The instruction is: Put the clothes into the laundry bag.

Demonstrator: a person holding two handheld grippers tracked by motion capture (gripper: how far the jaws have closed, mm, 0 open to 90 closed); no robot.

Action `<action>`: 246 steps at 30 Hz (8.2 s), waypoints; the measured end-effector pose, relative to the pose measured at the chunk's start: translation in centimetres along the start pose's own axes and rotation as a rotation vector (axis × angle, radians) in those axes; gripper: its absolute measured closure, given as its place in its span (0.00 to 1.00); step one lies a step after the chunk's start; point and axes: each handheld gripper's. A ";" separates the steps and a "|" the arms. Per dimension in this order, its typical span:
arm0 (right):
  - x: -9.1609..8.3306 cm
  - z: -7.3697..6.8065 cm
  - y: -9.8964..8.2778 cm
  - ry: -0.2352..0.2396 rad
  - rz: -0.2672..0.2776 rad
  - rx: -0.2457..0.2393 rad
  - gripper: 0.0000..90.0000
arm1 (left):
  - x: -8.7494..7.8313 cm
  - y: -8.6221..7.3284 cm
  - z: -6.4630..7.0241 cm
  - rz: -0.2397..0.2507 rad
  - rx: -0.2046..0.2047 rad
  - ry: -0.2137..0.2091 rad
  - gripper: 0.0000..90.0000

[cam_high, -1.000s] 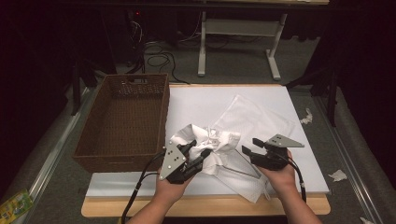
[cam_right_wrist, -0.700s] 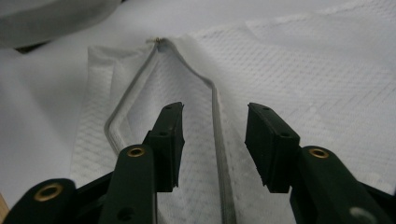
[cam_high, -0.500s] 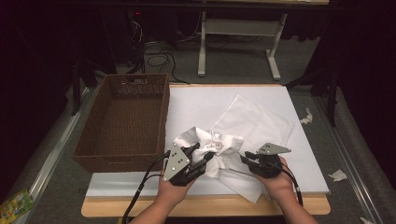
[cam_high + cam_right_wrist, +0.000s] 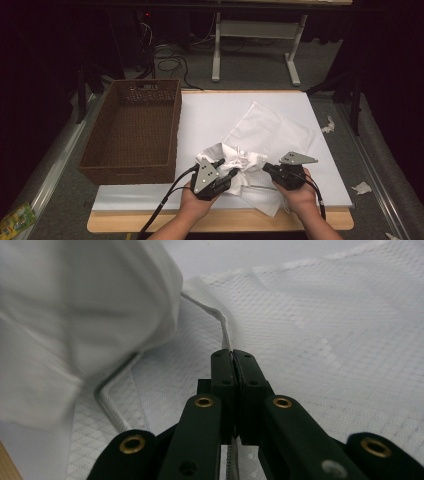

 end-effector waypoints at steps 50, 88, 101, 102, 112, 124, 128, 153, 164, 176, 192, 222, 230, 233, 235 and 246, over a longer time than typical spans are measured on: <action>-4.1 -0.7 0.6 0.032 0.220 0.020 1.00 | 6.4 1.4 1.7 -0.171 -0.010 0.133 0.63; -4.0 -0.1 0.0 0.024 0.197 0.017 1.00 | -2.0 1.0 -1.8 -0.065 -0.087 -0.023 0.31; -3.6 -0.3 0.1 0.026 0.189 0.010 1.00 | 2.5 -0.4 -2.8 -0.191 -0.116 -0.060 0.24; -3.6 -0.4 0.1 0.026 0.186 0.013 1.00 | 3.2 -0.4 -2.6 -0.211 -0.116 -0.076 0.23; -3.0 -0.8 0.3 0.036 0.179 0.004 1.00 | 5.9 -0.2 0.4 -0.309 0.007 -0.070 0.71; -4.1 -1.1 1.0 0.059 0.235 0.002 1.00 | 5.3 1.5 1.3 -0.202 -0.012 -0.022 0.97; -4.2 -1.1 1.2 0.057 0.243 0.010 1.00 | 5.2 1.7 1.9 -0.135 -0.024 -0.010 0.98; -5.2 -1.0 0.8 0.073 0.272 0.004 1.00 | 4.6 1.6 -0.1 -0.047 -0.020 0.064 0.49; -4.7 -1.2 0.9 0.070 0.261 0.000 1.00 | 8.3 -0.7 -5.1 -0.290 -0.183 -0.045 0.41; -4.6 -1.2 0.9 0.061 0.260 -0.004 1.00 | 7.5 -0.9 -4.1 -0.276 -0.136 -0.041 1.00; -4.3 -1.8 1.1 0.076 0.253 -0.019 1.00 | 9.3 2.3 0.9 -0.214 -0.075 -0.086 1.00; -4.4 -1.6 1.1 0.076 0.260 -0.013 1.00 | 8.6 2.5 -0.8 -0.196 -0.071 -0.065 0.98; -5.2 -1.7 1.0 0.092 0.283 -0.018 1.00 | 11.2 3.2 -1.3 -0.193 -0.167 0.010 0.91; -5.3 -1.3 0.8 0.093 0.286 -0.008 1.00 | 9.8 2.9 -1.2 -0.185 -0.147 0.004 0.77; -5.3 -1.2 0.8 0.087 0.286 -0.005 1.00 | 8.5 2.3 -1.2 -0.177 -0.153 0.000 0.73; -5.1 -1.4 0.9 0.082 0.280 -0.010 1.00 | 5.7 1.0 2.6 -0.086 -0.145 -0.185 0.25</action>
Point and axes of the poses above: each handheld gripper's, and its own axes: x roughly forward along the jaws, y roughly out of its top, z roughly to its right, and after that the axes turned 14 degrees about -z, right-handed
